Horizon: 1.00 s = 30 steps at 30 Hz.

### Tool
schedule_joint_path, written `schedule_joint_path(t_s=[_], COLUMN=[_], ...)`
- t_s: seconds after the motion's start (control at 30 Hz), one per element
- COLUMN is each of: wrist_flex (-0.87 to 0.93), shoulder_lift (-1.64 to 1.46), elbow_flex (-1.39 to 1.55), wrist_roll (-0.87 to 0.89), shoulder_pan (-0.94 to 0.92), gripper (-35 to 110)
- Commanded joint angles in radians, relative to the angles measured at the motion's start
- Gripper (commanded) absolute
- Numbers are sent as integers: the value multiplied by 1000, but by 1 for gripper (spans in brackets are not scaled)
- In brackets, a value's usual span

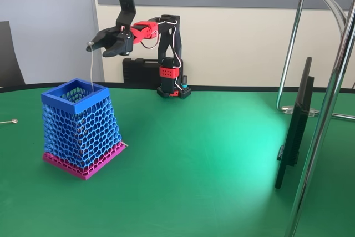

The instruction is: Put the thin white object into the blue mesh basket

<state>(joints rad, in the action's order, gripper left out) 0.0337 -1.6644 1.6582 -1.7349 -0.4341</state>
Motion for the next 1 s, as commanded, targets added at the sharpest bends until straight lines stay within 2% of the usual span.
schedule_joint_path(t_s=[0.0,0.57,0.97], wrist_flex=[-25,-186,-186], shoulder_lift=[-83,-196,-150], elbow_flex=[31,239,244], wrist_roll=[0,-12,-146], shoulder_pan=[-2,-95,-158], gripper=[26,25,24])
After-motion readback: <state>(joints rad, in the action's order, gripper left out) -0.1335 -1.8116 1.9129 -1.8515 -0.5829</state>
